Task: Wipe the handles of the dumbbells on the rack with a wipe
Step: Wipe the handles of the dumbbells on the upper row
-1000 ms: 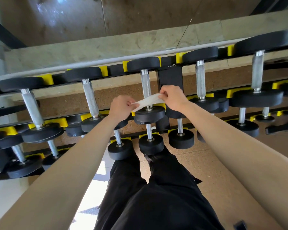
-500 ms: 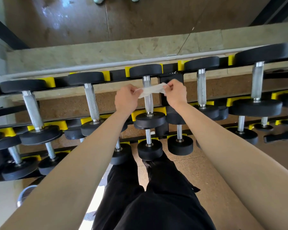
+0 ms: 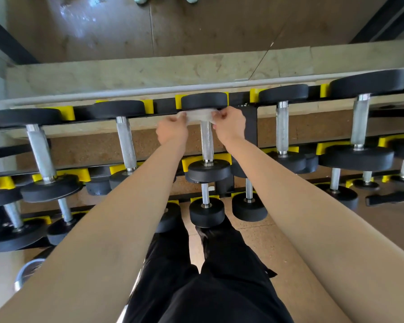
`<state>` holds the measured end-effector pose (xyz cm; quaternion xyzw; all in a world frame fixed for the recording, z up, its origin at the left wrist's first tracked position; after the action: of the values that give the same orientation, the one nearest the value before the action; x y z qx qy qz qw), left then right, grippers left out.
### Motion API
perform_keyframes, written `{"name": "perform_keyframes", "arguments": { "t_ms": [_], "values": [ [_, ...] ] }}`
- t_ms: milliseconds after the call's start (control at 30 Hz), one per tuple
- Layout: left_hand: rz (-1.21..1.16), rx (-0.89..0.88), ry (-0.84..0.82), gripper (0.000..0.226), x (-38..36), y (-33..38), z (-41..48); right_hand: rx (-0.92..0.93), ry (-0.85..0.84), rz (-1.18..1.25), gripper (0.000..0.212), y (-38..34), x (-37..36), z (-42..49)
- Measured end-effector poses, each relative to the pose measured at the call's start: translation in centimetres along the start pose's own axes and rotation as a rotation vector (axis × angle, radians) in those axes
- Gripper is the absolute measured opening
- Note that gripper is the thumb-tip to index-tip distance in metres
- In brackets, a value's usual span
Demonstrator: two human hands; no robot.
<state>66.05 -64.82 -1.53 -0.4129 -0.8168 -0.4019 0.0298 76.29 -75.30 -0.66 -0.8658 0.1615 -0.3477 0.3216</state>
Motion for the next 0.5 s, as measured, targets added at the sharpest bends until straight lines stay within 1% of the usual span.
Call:
{"name": "perform_keyframes", "arguments": {
  "t_ms": [67,167,233,267,333,400,433,500],
  "values": [
    [-0.045,0.009,-0.045,0.027,0.1,-0.2,0.3,0.003,0.013,-0.012,0.018,-0.1,0.1,0.0],
    [-0.071,-0.121,-0.184,0.026,-0.8,0.3,-0.4,-0.102,0.128,0.027,0.021,1.2,1.8,0.4],
    [-0.063,-0.16,-0.208,0.027,-1.0,0.5,-0.9,-0.144,0.14,0.048,0.022,1.8,2.2,0.4],
    [-0.057,-0.146,-0.189,0.027,-0.8,0.5,-0.8,-0.128,0.118,0.053,0.02,1.7,2.0,0.4],
    [-0.053,-0.044,-0.121,0.026,0.0,-0.2,-0.1,-0.046,0.037,0.054,0.015,0.9,0.9,0.0],
    [-0.015,0.057,-0.082,0.025,1.2,-1.2,0.5,0.05,-0.031,-0.005,0.018,0.0,0.3,-0.6],
    [0.031,0.065,-0.101,0.024,1.6,-1.6,0.5,0.07,-0.035,-0.047,0.02,-0.1,0.4,-0.8],
    [0.083,0.011,-0.221,0.025,1.5,-2.1,0.3,0.043,-0.003,-0.102,0.02,0.8,1.3,-1.0]
  ]
}}
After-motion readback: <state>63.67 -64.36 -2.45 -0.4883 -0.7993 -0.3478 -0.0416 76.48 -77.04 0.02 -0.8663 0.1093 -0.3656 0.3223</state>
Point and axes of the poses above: each hand's wrist, its own z-axis towards the middle knuckle, its own x-axis out of the back of the hand, y = z × x, the point moved 1 cm from there along z, towards the middle knuckle, and after that the axes turned 12 degrees about -y, right-handed, at the moved point
